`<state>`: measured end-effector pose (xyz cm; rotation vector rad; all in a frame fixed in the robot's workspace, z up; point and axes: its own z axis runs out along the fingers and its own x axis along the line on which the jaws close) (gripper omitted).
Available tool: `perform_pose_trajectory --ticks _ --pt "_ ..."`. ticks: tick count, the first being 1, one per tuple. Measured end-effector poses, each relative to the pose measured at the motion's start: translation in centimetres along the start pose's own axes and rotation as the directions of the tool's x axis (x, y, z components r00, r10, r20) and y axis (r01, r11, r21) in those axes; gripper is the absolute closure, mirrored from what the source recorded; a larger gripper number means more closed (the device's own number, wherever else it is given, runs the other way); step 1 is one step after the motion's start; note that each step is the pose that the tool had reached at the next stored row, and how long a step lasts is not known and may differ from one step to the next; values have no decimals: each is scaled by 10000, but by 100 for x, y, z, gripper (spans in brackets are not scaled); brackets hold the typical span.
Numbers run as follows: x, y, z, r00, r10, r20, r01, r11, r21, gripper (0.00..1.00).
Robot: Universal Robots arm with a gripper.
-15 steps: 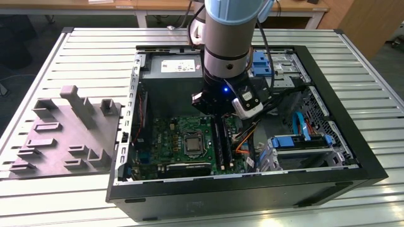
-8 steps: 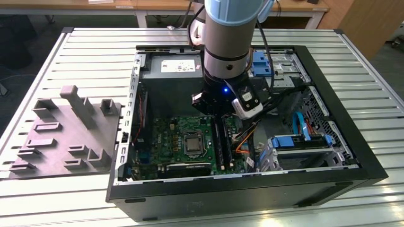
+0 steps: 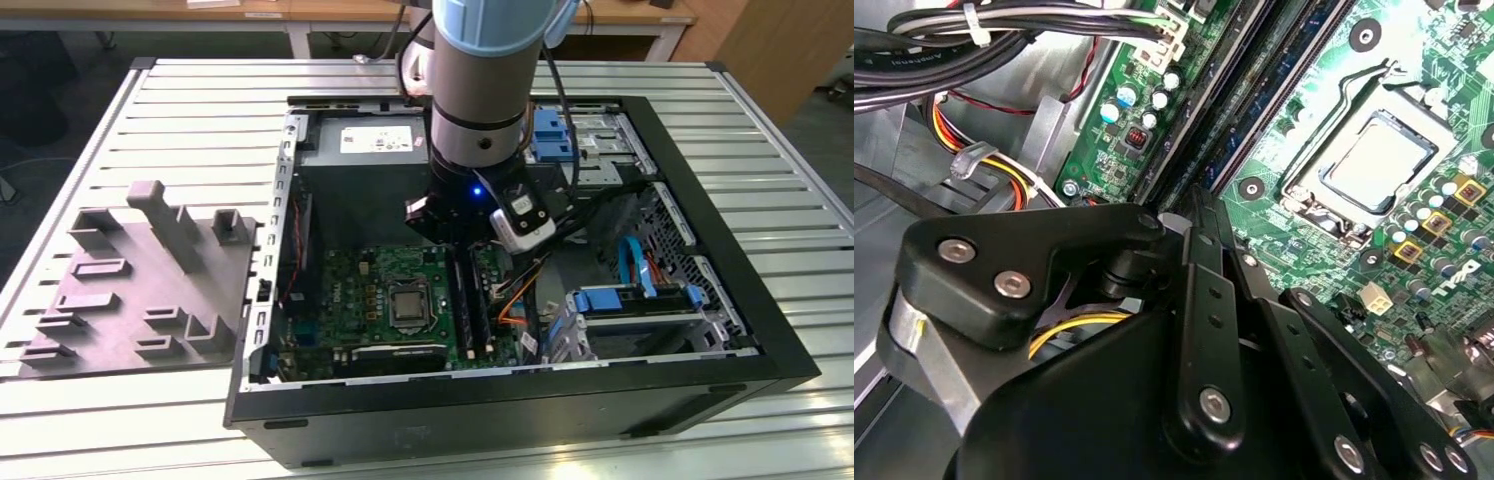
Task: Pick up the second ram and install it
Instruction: 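Press down the second ram until it locks into place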
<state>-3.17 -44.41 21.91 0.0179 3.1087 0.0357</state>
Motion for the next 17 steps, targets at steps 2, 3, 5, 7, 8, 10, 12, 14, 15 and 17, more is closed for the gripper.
perform_pose_trajectory --ticks 2,3,5,7,8,10,12,14,15,17 --pt "0 0 1 10000 0 0 0 10000 0 90" --pt "0 0 12 10000 0 1 0 10000 -4 90" --pt "1 -1 20 10000 1 -1 -1 10000 2 90" --pt "1 -1 21 10000 0 -1 0 10000 2 90" --pt "1 -1 22 10000 0 -1 0 10000 2 90" --pt "1 0 23 10000 0 0 0 10000 0 90" --pt "1 -1 23 10000 0 0 0 10000 1 90" --pt "0 1 7 10000 1 6 -1 10000 -13 90" --pt "-1 2 -12 10000 1 7 -1 10000 -18 90" --pt "-2 2 -73 10000 1 1 -1 10000 1 90"
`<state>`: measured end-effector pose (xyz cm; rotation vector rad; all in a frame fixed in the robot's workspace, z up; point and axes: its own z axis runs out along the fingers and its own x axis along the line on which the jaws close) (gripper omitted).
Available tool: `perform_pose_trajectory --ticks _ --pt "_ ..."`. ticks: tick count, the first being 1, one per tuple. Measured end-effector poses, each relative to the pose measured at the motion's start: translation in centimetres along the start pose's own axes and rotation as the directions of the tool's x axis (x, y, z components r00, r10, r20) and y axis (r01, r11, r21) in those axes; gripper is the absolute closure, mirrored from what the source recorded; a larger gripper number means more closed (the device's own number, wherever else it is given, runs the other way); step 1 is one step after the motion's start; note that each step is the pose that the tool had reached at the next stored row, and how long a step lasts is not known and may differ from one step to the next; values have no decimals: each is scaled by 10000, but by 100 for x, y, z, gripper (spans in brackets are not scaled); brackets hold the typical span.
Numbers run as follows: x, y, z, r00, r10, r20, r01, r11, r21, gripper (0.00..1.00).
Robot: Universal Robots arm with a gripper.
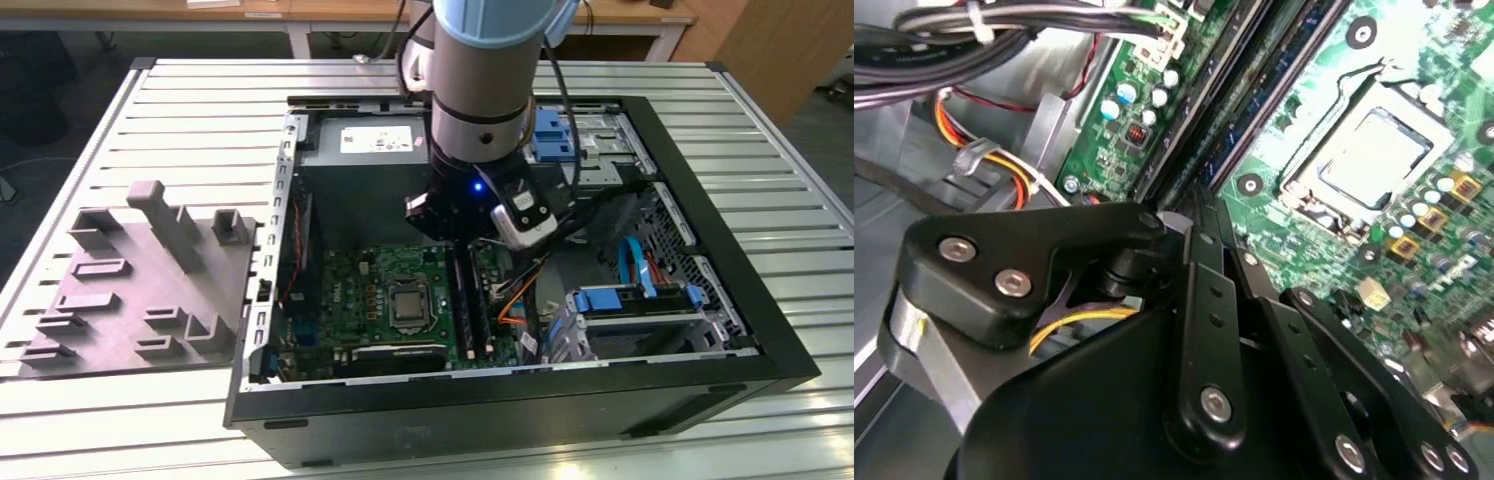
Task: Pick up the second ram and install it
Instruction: 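Press down the second ram until it locks into place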
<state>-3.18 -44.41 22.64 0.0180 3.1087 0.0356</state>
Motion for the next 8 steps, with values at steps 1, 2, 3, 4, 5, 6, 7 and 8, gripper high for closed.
perform_pose_trajectory --ticks 1,2,3,4,5,6,7,8 --pt "-1 1 -28 10000 0 1 0 10000 -2 90" --pt "-2 1 -61 10000 0 1 0 10000 1 90" --pt "-3 2 -96 10000 0 0 0 10000 6 90" --pt "-4 3 -126 10000 0 0 0 10000 6 90" --pt "-5 3 -151 10000 -1 0 1 10000 9 90" --pt "-5 4 -160 10000 -1 0 1 10000 11 90" --pt "-5 4 -160 10000 -1 1 1 10000 8 90" --pt "-5 2 -160 10000 -1 1 1 10000 7 90"
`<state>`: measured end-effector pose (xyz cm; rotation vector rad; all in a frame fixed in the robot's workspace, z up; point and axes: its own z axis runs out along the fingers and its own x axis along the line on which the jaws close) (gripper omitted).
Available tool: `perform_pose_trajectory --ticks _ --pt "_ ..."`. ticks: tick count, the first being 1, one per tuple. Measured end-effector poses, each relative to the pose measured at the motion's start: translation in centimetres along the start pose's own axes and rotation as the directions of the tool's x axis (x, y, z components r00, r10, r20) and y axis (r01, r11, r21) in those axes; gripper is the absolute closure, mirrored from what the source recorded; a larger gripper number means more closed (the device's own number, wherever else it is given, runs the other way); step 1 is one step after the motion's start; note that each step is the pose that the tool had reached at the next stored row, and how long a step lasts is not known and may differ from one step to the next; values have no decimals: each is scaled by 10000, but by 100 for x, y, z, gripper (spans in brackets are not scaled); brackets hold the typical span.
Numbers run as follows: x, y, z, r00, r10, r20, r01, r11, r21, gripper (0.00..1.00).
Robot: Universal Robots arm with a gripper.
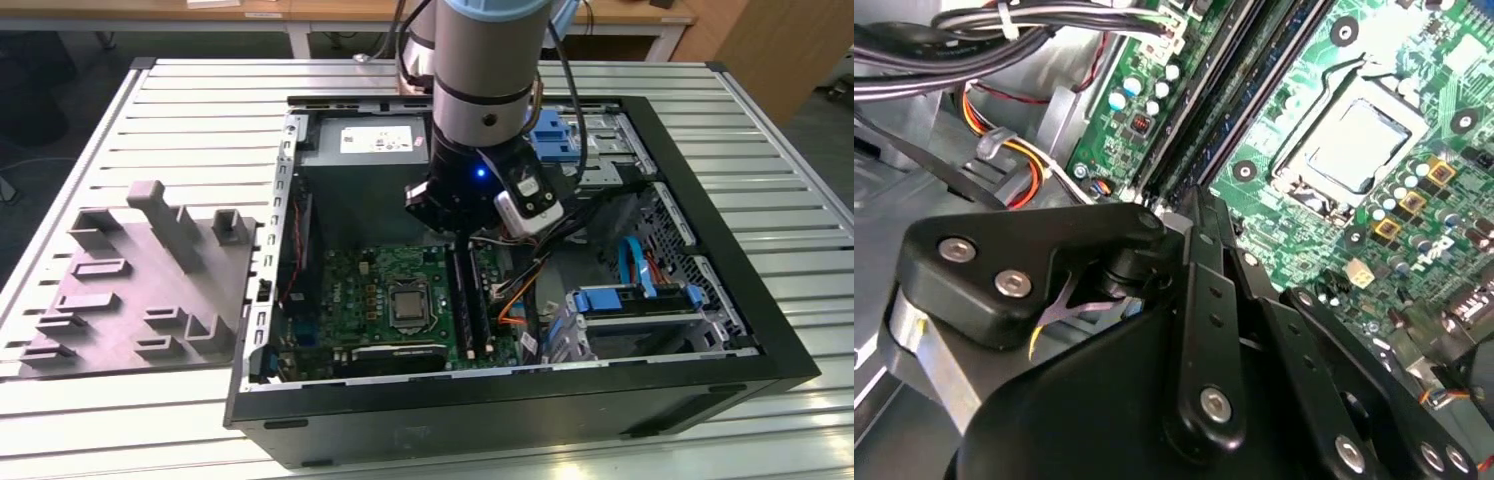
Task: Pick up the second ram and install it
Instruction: 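Press down the second ram until it locks into place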
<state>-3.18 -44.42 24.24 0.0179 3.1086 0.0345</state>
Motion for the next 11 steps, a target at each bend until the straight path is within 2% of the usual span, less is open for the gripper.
perform_pose_trajectory --ticks 5,11 --pt "-1 -84 -3 10000 0 0 0 10000 3 90" --pt "-4 -278 -8 10000 0 -1 0 10000 3 90"
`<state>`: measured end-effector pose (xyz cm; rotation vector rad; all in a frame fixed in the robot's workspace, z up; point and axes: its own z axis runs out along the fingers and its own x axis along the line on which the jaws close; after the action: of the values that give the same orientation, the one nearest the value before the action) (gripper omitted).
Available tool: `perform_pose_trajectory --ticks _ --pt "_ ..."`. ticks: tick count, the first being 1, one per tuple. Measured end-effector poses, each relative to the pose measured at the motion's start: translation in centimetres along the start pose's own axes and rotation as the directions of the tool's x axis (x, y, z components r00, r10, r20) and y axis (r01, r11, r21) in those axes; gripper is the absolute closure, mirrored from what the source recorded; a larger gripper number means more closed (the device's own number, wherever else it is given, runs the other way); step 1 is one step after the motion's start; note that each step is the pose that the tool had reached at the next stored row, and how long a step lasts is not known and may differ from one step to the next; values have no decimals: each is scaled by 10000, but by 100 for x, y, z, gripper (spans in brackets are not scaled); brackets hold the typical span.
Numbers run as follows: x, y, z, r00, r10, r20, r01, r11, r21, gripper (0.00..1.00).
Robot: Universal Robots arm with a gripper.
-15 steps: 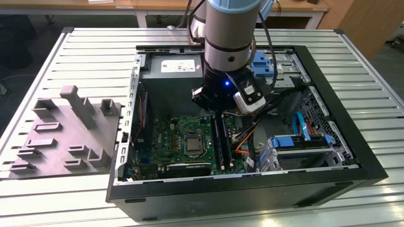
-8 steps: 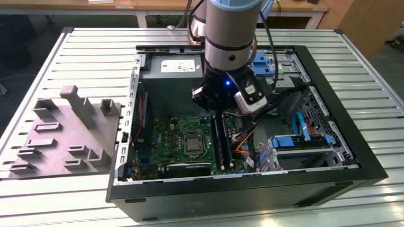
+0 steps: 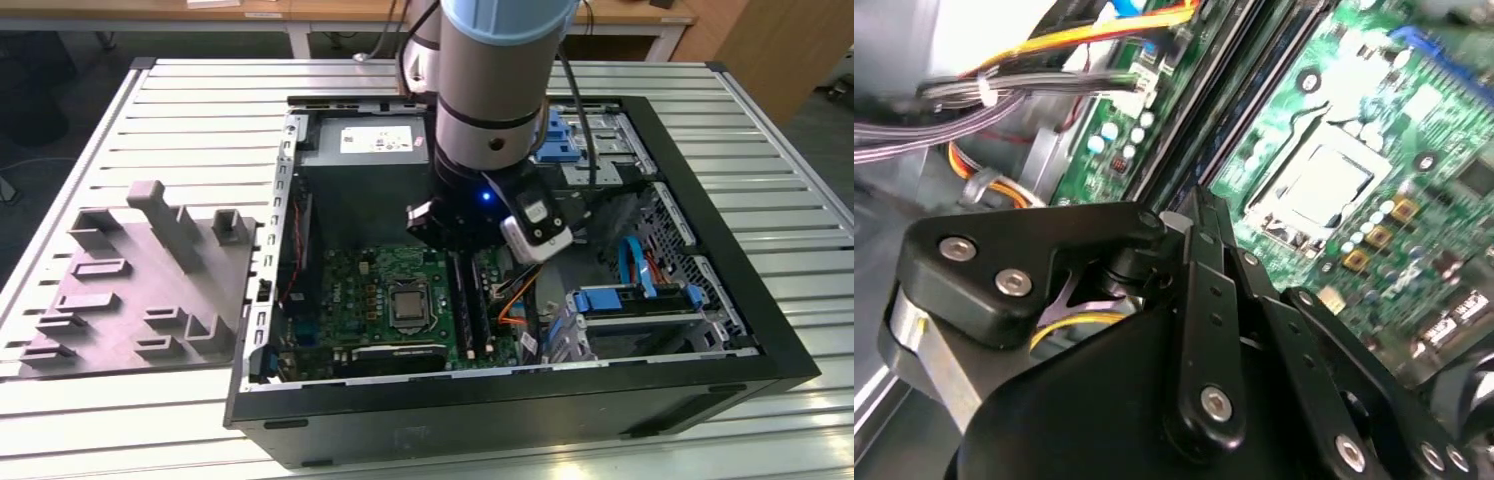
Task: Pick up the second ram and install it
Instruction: 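Press down the second ram until it locks into place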
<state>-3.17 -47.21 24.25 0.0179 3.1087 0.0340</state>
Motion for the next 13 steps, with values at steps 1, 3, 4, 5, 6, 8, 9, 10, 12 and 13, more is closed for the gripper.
perform_pose_trajectory --ticks 1,3,4,5,6,8,9,10,12,13 --pt "0 -34 -1 10000 0 0 0 10000 -1 90" --pt "-1 -98 -2 10000 1 0 -1 10000 -1 90" --pt "-1 -128 -3 10000 1 0 -1 10000 0 90" --pt "-2 -155 -3 10000 0 0 0 10000 -1 90" --pt "-2 -179 -4 10000 0 1 0 10000 -1 90" --pt "-3 -226 -5 10000 0 0 0 10000 -1 90" --pt "-3 -249 -5 10000 0 1 0 10000 -1 90" --pt "-3 -271 -6 10000 0 0 0 10000 -1 90" --pt "-4 -313 -7 10000 0 0 0 10000 -1 90" --pt "-4 -328 -7 10000 0 0 0 10000 -1 90"
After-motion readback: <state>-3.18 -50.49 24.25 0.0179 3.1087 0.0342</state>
